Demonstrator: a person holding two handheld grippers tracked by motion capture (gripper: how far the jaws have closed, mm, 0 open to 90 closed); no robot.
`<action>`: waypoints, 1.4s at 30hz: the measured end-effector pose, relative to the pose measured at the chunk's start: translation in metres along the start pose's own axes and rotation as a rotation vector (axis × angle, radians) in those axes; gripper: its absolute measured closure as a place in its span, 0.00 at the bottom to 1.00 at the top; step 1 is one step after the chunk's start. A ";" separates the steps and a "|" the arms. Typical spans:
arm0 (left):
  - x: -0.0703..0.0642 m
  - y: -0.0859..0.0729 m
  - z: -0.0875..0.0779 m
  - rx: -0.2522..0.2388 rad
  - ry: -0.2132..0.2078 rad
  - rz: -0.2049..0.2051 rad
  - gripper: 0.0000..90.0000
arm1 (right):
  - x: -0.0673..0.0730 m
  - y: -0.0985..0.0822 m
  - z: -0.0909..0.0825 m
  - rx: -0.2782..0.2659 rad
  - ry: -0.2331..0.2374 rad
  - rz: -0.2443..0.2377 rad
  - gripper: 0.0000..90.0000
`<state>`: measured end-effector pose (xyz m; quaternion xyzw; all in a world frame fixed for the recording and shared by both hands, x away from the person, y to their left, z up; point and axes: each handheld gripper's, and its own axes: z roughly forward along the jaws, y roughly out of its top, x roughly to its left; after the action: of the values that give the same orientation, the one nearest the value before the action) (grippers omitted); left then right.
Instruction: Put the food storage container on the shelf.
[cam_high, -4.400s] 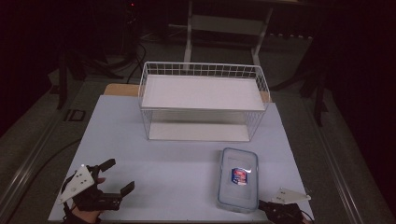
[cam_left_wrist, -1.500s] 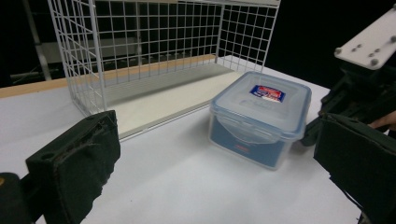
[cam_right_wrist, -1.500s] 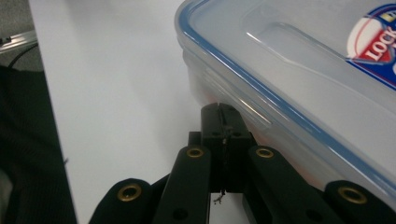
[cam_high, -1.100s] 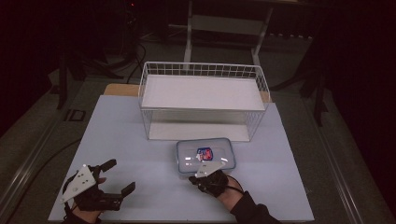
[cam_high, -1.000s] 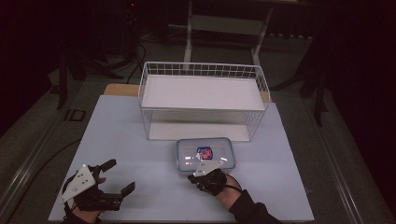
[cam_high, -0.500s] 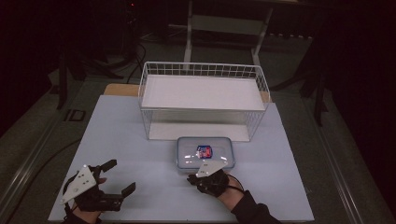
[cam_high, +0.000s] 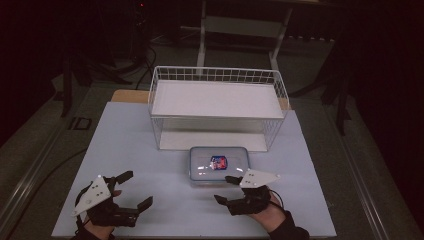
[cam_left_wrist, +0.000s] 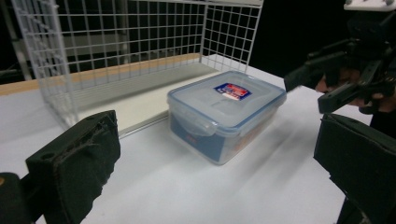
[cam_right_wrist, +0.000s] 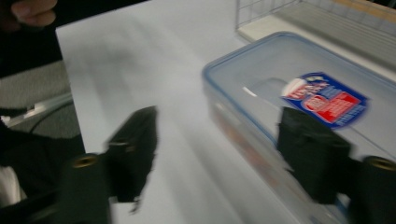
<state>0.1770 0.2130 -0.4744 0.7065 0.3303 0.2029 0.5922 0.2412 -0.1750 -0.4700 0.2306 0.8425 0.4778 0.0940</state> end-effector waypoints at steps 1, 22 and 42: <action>-0.002 0.003 0.002 0.007 -0.007 0.002 0.01 | -0.001 0.000 -0.002 -0.010 -0.009 0.000 0.19; -0.002 0.070 0.047 0.105 -0.129 -0.026 0.01 | -0.013 0.020 -0.057 -0.171 -0.237 -0.077 0.22; 0.022 0.077 0.133 0.297 -0.144 -0.169 0.01 | -0.029 0.019 -0.074 -0.250 -0.269 0.034 0.17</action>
<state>0.2994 0.1290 -0.4309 0.7687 0.3714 0.0501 0.5183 0.2440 -0.2374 -0.4169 0.2930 0.7522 0.5452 0.2259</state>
